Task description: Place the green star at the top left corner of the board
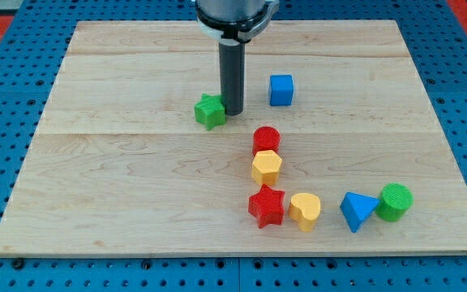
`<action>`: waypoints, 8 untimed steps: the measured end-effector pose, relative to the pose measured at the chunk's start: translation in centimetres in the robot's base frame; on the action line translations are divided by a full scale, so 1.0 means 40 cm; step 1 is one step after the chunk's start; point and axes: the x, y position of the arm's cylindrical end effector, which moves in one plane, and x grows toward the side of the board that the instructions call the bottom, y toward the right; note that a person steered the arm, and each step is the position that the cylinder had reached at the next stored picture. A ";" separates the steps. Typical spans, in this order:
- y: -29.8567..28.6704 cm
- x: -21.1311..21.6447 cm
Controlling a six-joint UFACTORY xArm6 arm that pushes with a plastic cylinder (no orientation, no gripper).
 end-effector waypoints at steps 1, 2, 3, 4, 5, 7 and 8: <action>-0.045 0.027; -0.133 -0.100; -0.308 -0.191; -0.265 -0.079; -0.346 -0.177; -0.526 -0.321; -0.564 -0.265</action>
